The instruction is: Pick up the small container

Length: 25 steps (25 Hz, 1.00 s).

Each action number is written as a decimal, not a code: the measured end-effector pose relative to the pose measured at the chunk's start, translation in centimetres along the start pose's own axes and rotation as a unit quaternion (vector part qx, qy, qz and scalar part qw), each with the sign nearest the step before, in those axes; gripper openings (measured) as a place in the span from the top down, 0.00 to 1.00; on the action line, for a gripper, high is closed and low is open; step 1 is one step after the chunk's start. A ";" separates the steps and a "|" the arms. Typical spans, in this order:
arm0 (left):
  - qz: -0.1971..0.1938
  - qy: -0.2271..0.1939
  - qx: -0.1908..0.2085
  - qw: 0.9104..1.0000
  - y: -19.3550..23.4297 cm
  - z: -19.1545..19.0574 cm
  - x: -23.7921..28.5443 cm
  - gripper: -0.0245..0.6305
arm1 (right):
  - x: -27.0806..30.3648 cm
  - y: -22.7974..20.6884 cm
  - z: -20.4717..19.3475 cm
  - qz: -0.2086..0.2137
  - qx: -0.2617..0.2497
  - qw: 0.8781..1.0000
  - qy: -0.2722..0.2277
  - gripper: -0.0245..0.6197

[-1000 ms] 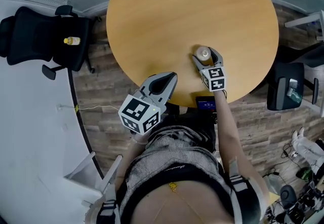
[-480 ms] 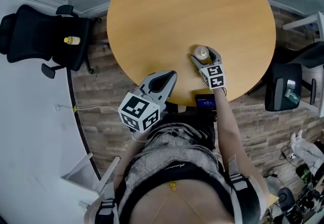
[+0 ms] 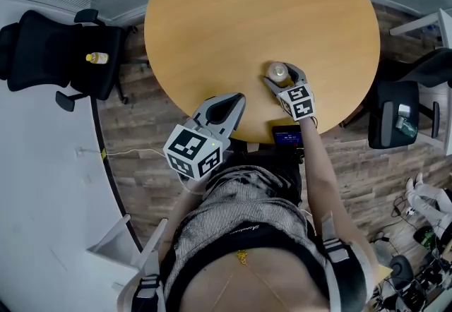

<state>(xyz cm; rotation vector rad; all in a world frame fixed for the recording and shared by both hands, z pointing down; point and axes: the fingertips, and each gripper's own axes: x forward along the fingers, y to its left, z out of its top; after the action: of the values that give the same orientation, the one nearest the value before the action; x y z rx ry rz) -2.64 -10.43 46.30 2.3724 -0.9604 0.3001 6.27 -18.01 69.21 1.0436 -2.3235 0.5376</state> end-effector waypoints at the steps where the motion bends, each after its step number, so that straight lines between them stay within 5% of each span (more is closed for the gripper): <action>1: -0.001 0.000 0.001 1.000 -0.1 0.1 0.1 0.96 | -0.2 -0.1 -0.1 0.001 -0.002 1.000 0.001 0.43; 25: -0.002 -0.014 -0.006 1.000 -0.3 0.3 0.3 0.96 | -5.4 -1.6 4.2 -0.001 -0.036 0.999 -0.034 0.44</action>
<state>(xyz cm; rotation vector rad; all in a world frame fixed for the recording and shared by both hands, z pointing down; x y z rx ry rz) -2.24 -10.62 46.05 2.3736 -0.9674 0.2596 9.26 -18.31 62.90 1.0464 -2.3821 0.4189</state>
